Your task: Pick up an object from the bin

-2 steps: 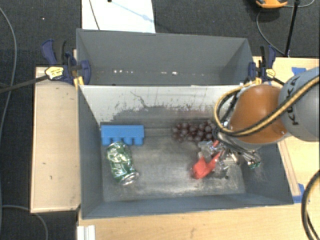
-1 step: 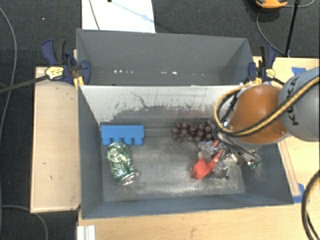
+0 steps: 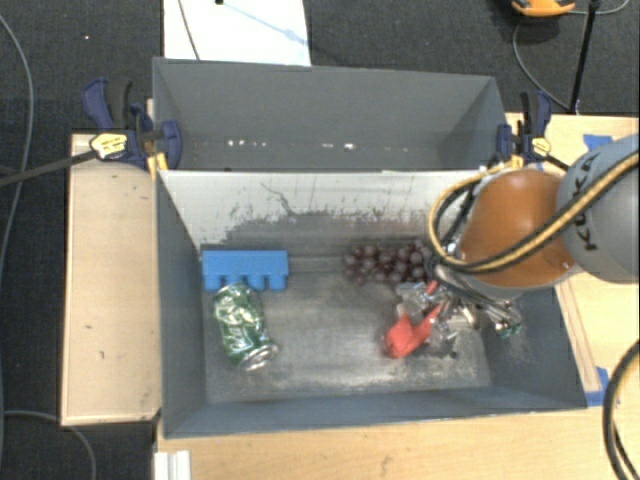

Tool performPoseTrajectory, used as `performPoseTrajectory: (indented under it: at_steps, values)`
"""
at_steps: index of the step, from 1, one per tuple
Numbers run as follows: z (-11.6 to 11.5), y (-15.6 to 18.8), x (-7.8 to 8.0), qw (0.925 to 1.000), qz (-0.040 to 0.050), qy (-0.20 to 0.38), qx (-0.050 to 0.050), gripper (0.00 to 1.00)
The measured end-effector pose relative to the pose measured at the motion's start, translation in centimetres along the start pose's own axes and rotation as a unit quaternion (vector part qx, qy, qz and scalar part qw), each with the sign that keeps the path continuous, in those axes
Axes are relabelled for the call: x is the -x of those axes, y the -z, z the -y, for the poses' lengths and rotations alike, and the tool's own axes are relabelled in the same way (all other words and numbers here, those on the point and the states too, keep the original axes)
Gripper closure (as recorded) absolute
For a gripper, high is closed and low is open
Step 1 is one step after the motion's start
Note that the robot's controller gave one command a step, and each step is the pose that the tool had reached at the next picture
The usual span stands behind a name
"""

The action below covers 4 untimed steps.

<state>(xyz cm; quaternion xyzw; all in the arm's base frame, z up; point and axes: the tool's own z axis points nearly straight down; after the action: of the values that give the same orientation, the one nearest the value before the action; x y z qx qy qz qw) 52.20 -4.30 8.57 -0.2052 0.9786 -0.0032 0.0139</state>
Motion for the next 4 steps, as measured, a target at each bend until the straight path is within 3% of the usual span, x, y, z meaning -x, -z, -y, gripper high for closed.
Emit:
performPoseTrajectory:
  at_steps: [4]
  values:
    - [0.0, -0.02, -0.01, 1.0, -0.0001, 0.001, 0.0, 1.0]
